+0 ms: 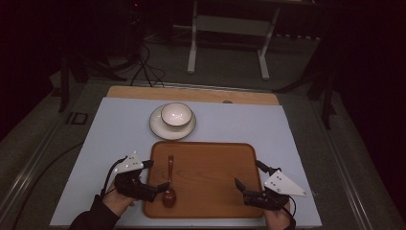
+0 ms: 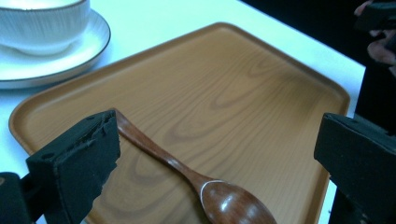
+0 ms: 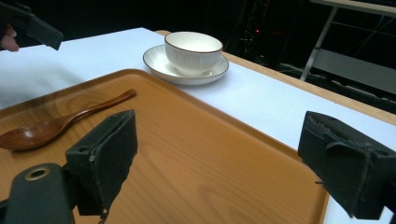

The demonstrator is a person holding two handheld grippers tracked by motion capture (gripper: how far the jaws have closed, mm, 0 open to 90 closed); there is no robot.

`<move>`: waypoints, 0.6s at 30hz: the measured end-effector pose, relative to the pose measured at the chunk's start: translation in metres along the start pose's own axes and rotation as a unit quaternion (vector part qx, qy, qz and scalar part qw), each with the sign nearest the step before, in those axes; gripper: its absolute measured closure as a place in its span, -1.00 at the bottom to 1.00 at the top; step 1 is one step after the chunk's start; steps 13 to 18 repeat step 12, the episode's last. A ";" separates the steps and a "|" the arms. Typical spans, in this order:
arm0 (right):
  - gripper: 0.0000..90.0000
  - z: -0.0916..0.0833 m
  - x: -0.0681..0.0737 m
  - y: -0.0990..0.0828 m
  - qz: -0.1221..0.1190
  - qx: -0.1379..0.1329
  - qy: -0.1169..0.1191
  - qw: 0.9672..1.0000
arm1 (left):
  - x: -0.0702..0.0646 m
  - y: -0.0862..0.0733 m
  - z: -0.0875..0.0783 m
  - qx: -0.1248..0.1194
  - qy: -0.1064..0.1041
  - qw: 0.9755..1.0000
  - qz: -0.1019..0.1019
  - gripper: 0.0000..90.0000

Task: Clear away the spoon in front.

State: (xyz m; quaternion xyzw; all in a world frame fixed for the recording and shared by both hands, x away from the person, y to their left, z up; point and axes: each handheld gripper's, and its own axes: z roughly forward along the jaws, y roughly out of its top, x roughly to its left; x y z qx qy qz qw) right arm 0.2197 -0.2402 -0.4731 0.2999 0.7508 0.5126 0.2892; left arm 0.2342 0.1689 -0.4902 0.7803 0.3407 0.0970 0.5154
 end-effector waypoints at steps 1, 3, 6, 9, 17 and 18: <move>-0.74 0.000 0.000 0.000 0.002 0.000 0.000 1.000 | -0.001 -0.001 -0.001 -0.004 0.002 1.000 0.004 -1.00; -0.74 0.000 -0.001 -0.001 0.005 0.001 0.002 1.000 | -0.003 -0.003 -0.003 -0.008 0.006 1.000 0.011 -1.00; -0.74 0.001 -0.002 -0.002 0.006 0.002 0.003 1.000 | -0.003 -0.006 -0.002 -0.014 0.012 1.000 0.020 -1.00; -0.74 0.001 -0.004 -0.003 0.010 0.003 0.004 1.000 | -0.004 -0.006 -0.001 -0.018 0.009 1.000 0.019 -1.00; -0.74 0.001 -0.005 -0.003 0.014 0.004 0.004 1.000 | -0.004 -0.007 0.000 -0.021 0.007 1.000 0.021 -1.00; -0.74 0.001 -0.005 -0.003 0.014 0.004 0.004 1.000 | -0.004 -0.007 0.000 -0.021 0.007 1.000 0.021 -1.00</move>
